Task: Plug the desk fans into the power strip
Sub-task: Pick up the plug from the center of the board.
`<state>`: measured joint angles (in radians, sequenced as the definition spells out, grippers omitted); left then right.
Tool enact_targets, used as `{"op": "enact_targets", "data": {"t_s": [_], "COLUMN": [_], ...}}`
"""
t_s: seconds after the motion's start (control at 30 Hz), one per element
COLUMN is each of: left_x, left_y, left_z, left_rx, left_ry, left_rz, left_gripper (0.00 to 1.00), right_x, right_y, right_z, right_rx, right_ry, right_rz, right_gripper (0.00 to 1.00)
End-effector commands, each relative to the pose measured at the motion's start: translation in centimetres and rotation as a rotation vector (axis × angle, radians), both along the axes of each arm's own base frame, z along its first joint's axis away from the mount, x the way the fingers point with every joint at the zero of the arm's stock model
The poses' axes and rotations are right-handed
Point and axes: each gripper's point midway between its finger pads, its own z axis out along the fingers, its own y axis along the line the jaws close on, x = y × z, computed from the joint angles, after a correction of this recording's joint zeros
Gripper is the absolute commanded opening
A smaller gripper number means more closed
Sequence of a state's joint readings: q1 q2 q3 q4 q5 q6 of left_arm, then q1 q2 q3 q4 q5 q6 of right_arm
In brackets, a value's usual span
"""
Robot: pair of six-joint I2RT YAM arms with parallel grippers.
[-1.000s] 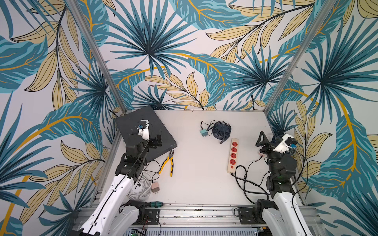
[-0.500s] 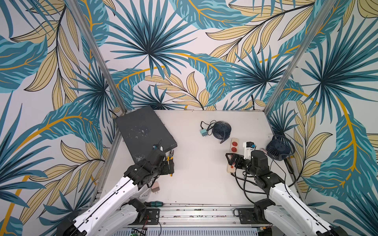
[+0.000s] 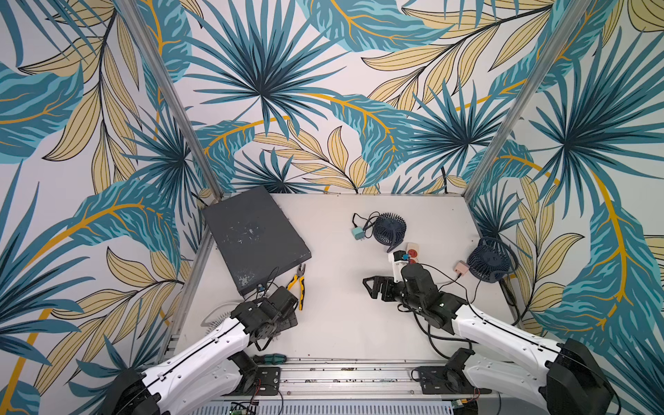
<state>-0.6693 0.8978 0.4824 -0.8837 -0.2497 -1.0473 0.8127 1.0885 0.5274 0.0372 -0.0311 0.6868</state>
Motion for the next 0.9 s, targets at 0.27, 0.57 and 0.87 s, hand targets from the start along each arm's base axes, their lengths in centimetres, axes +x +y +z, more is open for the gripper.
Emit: {"op": "enact_targets", "data": {"t_s": [0.27,0.57,0.87], "left_x": [-0.2,-0.1,4.9], "left_y": [-0.1,1.2,1.0], "left_z": [-1.9,0.1,14.8], "left_rx": [0.016,0.053,0.03], "left_ry": [0.041,-0.013,-0.454], "left_rz": [0.004,0.025,-0.068], "left_gripper": [0.72,0.4,0.35], "right_x": [0.9,2.5,5.4], "right_y": [-0.4,-5.5,-16.7], "right_z": [-0.4,-2.0,-4.8], "right_rx": [0.0,-0.162,-0.386], "right_ry": [-0.004,0.042,0.159], "right_rz": [-0.077,-0.287,-0.588], "right_gripper": [1.0,1.0,1.0]}}
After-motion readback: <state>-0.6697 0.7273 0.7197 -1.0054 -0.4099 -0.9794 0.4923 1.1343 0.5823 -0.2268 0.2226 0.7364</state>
